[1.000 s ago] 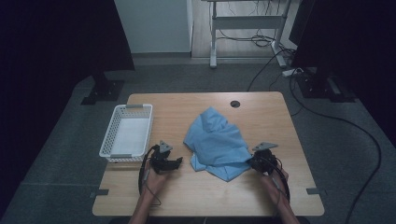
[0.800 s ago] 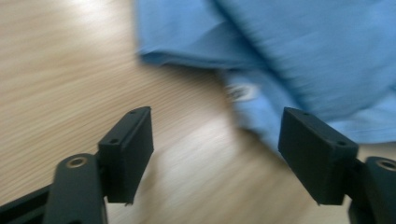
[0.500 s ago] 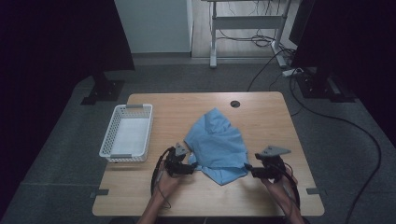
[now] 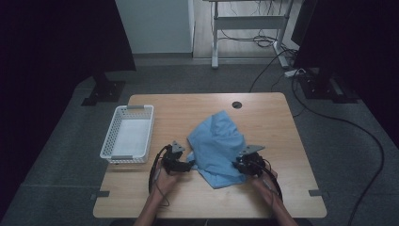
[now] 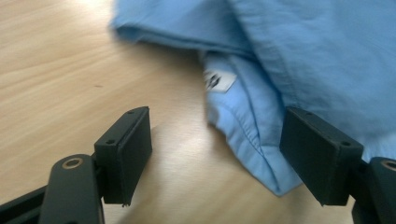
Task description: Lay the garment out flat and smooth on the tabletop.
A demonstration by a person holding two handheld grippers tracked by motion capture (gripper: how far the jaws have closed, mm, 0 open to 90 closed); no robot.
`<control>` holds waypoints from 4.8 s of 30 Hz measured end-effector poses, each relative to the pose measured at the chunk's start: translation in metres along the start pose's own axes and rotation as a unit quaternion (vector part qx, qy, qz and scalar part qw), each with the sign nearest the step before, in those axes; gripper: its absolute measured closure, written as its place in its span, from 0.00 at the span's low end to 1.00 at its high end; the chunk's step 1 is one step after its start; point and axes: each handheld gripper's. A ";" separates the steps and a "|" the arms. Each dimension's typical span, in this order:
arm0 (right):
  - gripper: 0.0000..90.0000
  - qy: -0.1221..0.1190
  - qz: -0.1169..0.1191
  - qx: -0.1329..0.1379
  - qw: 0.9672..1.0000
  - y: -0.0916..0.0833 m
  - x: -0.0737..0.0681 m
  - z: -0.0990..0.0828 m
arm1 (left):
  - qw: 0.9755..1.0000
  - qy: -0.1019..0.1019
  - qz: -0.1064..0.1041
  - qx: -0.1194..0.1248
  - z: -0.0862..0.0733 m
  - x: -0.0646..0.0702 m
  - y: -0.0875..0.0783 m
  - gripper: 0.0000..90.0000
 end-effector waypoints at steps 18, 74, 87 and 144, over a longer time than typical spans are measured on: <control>0.34 0.023 -0.028 0.069 0.997 -0.034 0.008 0.013 | 1.000 0.015 -0.021 0.004 0.002 0.041 -0.026 0.17; 0.38 0.006 0.006 0.009 1.000 -0.027 -0.026 -0.009 | 0.997 -0.030 0.044 -0.056 0.033 -0.049 -0.007 0.37; 0.48 0.045 -0.040 -0.011 0.998 0.012 0.056 0.048 | 0.996 0.034 -0.014 -0.085 0.037 0.002 0.005 0.52; 0.58 0.062 0.042 0.063 0.995 -0.009 0.046 0.038 | 1.000 -0.011 0.007 -0.022 0.049 -0.040 -0.006 0.39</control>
Point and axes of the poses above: each handheld gripper's, and its own axes: y roughly forward along the jaws, z roughly out of its top, x roughly to its right, and after that the axes turned 9 degrees about -x, right-handed
